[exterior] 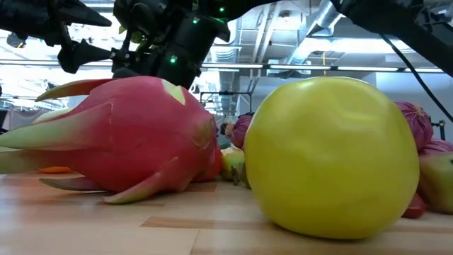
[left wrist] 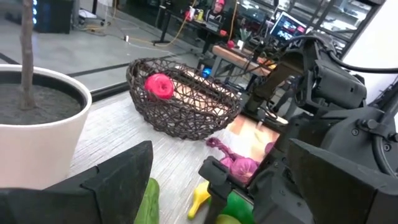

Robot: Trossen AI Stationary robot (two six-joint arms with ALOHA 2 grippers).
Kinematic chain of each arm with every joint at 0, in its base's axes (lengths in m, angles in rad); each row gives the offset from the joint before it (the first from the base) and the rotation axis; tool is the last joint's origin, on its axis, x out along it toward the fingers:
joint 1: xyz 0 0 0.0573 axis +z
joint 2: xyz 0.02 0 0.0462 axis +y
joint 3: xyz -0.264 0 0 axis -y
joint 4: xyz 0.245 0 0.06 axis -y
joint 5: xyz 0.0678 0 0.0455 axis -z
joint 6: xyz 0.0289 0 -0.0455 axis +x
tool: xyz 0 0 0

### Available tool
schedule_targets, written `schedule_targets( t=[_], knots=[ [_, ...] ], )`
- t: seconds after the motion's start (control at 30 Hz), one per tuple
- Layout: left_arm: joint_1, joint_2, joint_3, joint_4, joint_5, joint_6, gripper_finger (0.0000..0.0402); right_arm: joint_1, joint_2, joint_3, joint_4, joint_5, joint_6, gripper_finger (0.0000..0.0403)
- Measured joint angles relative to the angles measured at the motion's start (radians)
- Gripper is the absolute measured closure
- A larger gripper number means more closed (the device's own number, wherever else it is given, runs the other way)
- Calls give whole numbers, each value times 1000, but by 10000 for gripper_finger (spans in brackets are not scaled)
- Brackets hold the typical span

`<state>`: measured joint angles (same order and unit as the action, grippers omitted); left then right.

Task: Build produce basket
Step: Put the pear into the wire basket

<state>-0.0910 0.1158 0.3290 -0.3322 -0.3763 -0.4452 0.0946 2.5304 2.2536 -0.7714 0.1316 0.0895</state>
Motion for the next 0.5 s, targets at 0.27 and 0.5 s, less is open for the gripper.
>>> schedule_targets(
  t=[0.27, 0.5],
  knots=[
    [0, 0, 0, 0, -3, -8, 47, -11, -3, -2, 0, 0, 41, 94],
    [0, 0, 0, 0, -3, -8, 47, -21, -40, 49, -41, -2, 87, 93]
  ],
)
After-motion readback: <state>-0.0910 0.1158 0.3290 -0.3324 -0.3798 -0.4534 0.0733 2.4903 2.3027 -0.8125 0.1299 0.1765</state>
